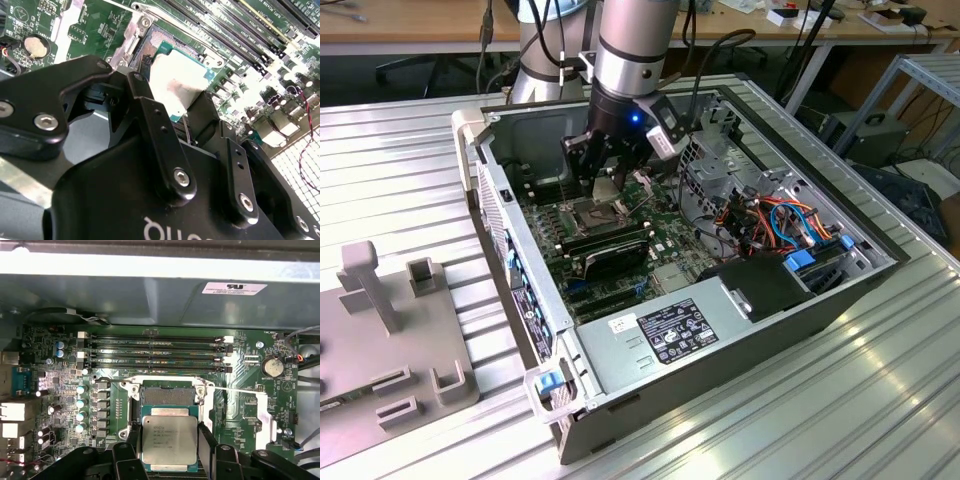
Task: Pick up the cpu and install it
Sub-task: 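Pick up the cpu and move it towards the insertion slot, then place the cpu into insertion slot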
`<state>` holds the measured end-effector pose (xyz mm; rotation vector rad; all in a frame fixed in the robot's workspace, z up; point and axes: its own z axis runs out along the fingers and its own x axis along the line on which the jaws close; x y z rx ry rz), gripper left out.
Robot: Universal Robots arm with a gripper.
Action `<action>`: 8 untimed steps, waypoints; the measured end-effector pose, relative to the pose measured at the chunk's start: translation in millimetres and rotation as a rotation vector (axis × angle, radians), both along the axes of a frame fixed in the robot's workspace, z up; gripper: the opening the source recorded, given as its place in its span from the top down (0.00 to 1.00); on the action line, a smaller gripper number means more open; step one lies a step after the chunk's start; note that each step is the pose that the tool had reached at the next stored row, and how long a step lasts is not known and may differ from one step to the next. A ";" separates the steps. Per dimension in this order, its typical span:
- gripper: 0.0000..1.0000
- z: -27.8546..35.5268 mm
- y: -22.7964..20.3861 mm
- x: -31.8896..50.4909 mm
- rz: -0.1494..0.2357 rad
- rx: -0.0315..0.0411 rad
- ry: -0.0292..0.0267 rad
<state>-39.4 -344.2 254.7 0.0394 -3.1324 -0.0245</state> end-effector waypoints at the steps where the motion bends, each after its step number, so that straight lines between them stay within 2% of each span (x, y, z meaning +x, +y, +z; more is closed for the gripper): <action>1: 0.45 0.1 0.0 0.0 0.000 -0.0001 0.0001; 8: 0.45 1.5 0.0 0.0 0.000 -0.0003 0.0001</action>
